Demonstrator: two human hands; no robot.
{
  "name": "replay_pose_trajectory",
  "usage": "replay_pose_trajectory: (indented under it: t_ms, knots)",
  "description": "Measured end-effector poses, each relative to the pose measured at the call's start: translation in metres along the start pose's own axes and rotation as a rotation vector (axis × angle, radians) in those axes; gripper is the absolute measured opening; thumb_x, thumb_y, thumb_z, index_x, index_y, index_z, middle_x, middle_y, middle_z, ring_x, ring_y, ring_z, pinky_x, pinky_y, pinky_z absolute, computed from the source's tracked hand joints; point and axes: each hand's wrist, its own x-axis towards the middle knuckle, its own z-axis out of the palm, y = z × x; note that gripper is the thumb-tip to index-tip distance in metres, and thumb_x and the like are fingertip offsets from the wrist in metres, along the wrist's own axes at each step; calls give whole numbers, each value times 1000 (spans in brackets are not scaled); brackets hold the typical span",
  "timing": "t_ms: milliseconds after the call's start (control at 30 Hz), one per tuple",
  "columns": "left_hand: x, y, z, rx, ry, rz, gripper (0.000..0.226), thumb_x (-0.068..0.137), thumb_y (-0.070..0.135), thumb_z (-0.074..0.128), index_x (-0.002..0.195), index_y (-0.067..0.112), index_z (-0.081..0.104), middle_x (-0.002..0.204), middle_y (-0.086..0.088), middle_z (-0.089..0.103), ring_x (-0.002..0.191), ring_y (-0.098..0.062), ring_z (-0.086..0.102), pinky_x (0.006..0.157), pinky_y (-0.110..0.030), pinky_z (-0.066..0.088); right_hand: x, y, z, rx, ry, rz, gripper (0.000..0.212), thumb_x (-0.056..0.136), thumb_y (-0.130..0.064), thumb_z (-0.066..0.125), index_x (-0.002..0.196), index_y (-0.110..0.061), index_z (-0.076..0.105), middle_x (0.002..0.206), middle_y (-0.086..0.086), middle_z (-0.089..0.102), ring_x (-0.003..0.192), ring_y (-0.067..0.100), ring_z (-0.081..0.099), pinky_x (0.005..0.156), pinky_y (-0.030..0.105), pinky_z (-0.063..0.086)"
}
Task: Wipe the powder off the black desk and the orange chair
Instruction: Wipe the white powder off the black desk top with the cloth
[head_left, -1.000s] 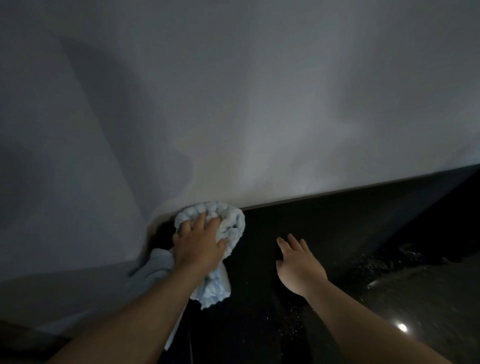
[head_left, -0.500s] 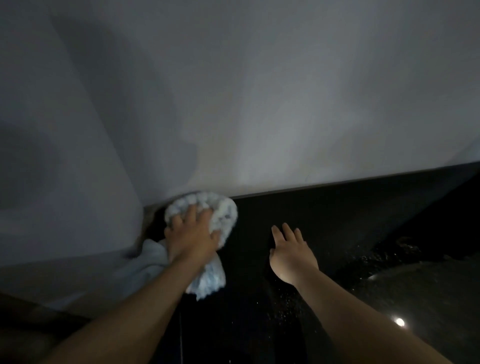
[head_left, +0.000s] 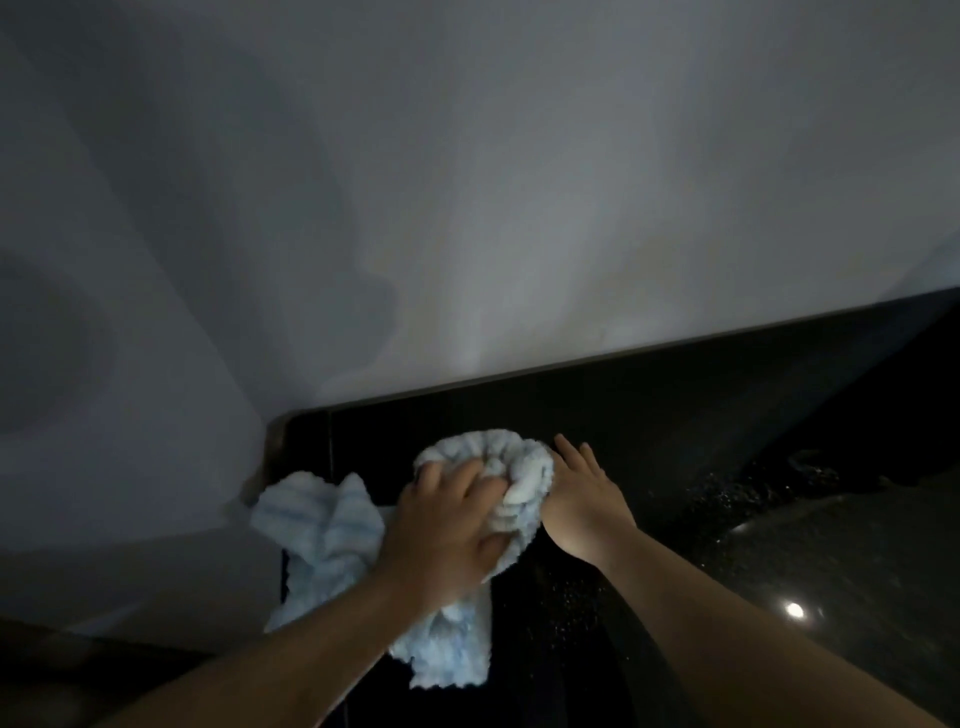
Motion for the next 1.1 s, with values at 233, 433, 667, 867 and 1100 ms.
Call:
replay_pose_trajectory:
  t_ms: [233,433,667,867,1100]
  knots:
    - [82,-18,5,53,-91,-545,50,91,48,41,135,28,33,142,2,32,120,-33,32,94,-41,36,7,15,-9,349,-18,-12,59,94,-1,35,149,-19,24,158,-2,12,146,18,4,115,31,14]
    - [49,9,21,-59,-36,99,54,76,44,59,128,30,52,134,3,50,109,-34,47,86,-40,42,5,59,-46,427,388,144,46,93,-3,34,132,-22,53,133,3,54,121,22,51,101,30,35]
    - [107,53,20,-29,-91,-476,48,88,48,46,132,31,37,139,2,38,120,-34,35,94,-44,35,-2,82,-35,68,286,135,54,94,-12,36,146,-25,29,153,-4,29,144,17,16,115,41,13]
    - [94,81,42,-73,-56,-164,46,84,46,49,128,34,42,133,7,43,114,-30,38,88,-39,37,-10,104,-43,139,422,134,46,92,-17,47,137,-24,44,140,-4,47,135,16,34,111,40,19]
    - [121,91,44,-43,-122,-177,50,87,48,48,134,35,37,138,6,39,118,-28,33,93,-41,34,-27,149,-59,165,515,246,48,92,-6,37,135,-24,46,143,-5,45,134,16,35,110,41,18]
